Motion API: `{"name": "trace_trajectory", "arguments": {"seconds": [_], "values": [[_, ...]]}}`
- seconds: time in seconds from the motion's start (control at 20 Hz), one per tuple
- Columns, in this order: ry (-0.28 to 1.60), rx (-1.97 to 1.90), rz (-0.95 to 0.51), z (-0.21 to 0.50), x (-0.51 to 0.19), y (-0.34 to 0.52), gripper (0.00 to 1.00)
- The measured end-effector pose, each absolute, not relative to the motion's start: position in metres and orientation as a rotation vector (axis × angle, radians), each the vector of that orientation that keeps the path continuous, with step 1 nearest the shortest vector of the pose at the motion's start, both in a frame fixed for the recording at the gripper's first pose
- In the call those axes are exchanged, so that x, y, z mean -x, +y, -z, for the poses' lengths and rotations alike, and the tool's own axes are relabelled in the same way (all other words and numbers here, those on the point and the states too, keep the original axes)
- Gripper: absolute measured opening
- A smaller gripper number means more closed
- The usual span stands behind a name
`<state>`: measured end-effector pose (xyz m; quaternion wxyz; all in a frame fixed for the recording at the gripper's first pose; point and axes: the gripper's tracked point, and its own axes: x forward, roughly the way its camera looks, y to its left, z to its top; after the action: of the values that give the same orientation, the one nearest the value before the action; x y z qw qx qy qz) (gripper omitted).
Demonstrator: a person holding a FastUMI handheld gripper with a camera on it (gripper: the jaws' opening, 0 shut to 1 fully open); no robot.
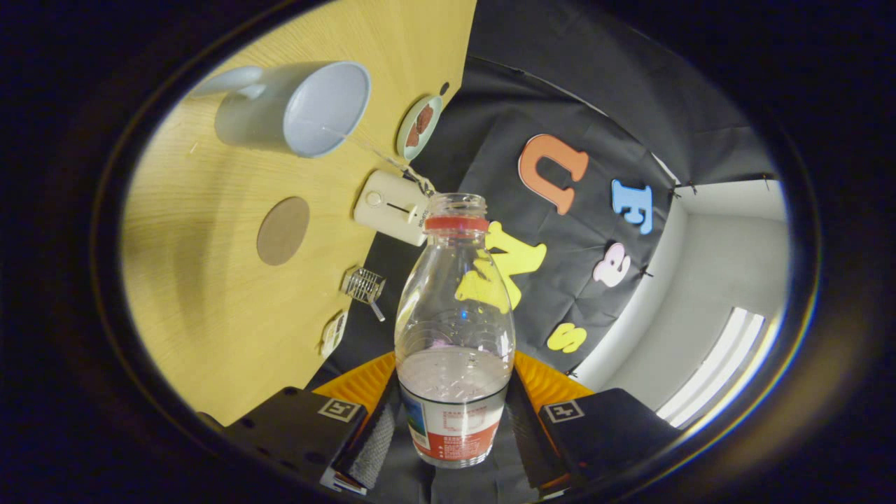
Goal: Take the bottle from table, then pour the juice into the cup, finally place the bottle on the coaster
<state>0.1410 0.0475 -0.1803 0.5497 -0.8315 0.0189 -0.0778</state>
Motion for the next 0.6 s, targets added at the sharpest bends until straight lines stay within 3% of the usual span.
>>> {"name": "trace_trajectory", "arguments": {"seconds": [0.6], "values": [[0.006, 2.032, 0.208, 0.1741, -0.1432, 0.0574, 0.8]]}}
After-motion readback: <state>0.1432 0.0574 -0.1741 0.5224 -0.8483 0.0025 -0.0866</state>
